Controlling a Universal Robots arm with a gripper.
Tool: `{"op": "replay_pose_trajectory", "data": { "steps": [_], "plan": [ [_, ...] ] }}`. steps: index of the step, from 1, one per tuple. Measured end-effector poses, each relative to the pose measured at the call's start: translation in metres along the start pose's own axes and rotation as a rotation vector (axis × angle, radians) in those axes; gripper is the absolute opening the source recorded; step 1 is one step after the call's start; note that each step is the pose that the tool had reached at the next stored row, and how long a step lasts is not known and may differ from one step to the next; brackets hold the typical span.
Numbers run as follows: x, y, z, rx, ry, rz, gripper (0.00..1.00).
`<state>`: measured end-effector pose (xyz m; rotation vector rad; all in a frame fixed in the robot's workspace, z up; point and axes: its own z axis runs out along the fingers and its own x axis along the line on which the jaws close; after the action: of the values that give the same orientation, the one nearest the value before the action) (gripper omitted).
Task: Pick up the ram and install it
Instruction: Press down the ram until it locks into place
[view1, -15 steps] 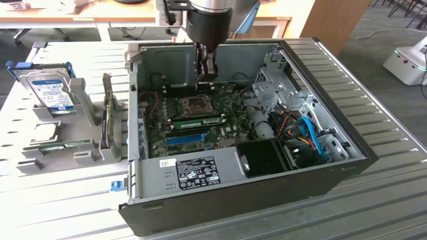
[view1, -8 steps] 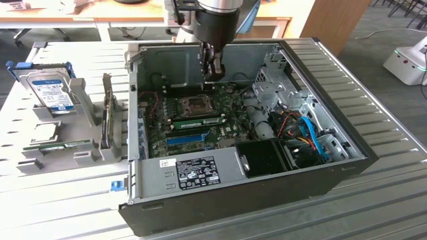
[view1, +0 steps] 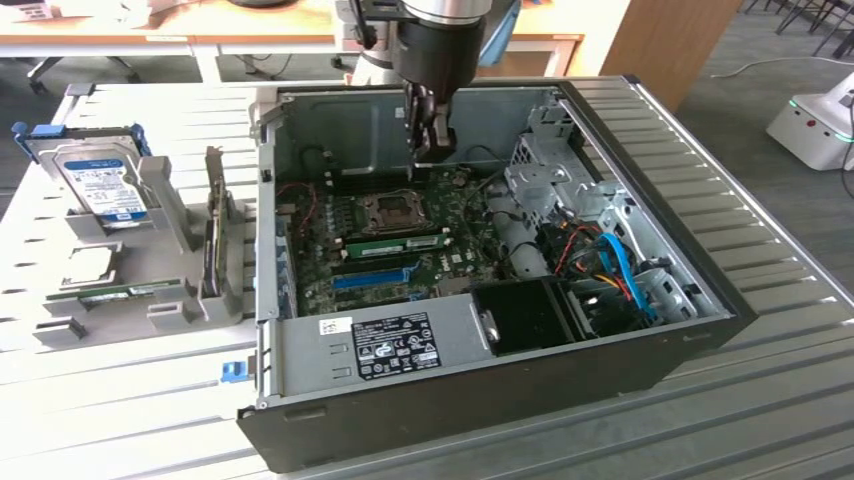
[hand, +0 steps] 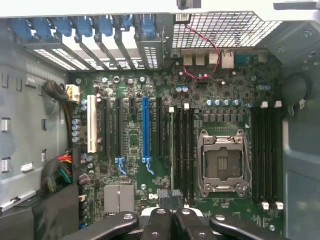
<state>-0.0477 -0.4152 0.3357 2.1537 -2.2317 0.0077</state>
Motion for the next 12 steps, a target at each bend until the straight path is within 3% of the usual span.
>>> {"op": "replay_pose_trajectory", "data": {
  "steps": [9,10,12],
  "plan": [
    [0.0001,0.0001,-0.0035,0.0003,0.0042,0.0,0.11],
    [0.0001,0.0002,-0.0037,0.0002,0.003,0.0,0.11],
    [0.0001,0.0002,-0.0037,-0.0002,-0.0076,0.0,0.11]
  ]
}}
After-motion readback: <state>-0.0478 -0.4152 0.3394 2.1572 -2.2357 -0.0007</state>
